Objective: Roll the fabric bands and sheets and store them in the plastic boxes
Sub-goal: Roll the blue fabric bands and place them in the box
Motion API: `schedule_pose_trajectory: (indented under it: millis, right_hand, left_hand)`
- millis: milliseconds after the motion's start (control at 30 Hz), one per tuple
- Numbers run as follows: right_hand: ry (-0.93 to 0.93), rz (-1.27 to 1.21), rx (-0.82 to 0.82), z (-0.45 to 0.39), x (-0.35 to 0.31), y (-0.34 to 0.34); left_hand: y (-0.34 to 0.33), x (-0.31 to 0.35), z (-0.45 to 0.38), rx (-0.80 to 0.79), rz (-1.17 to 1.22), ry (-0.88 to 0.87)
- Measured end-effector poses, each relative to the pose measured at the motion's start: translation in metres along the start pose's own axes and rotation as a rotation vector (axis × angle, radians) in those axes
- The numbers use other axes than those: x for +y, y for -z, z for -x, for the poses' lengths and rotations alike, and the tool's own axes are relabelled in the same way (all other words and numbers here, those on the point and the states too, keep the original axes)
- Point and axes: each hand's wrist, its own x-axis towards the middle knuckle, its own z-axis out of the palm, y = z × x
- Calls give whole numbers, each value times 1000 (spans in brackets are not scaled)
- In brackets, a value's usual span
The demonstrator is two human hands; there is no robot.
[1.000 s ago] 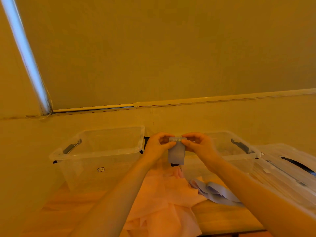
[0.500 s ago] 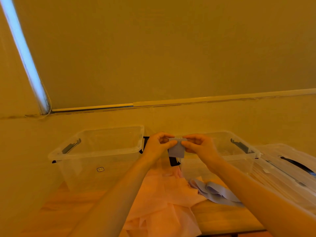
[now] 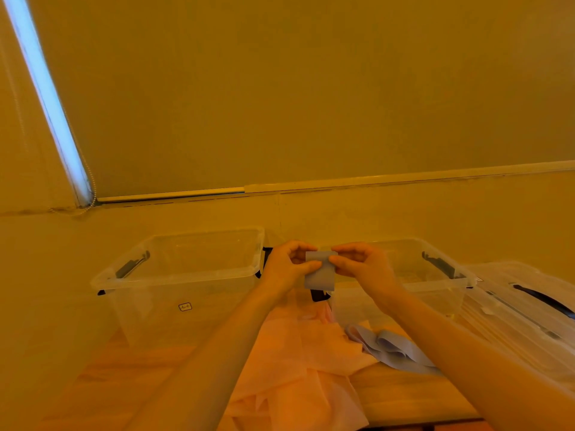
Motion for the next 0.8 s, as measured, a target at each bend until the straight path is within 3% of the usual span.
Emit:
schedule_pose_trajectory:
  millis: [800]
  right_hand:
    - [24, 63, -7, 1, 5, -3]
  left_hand:
    - [4, 2, 3, 4, -34, 5]
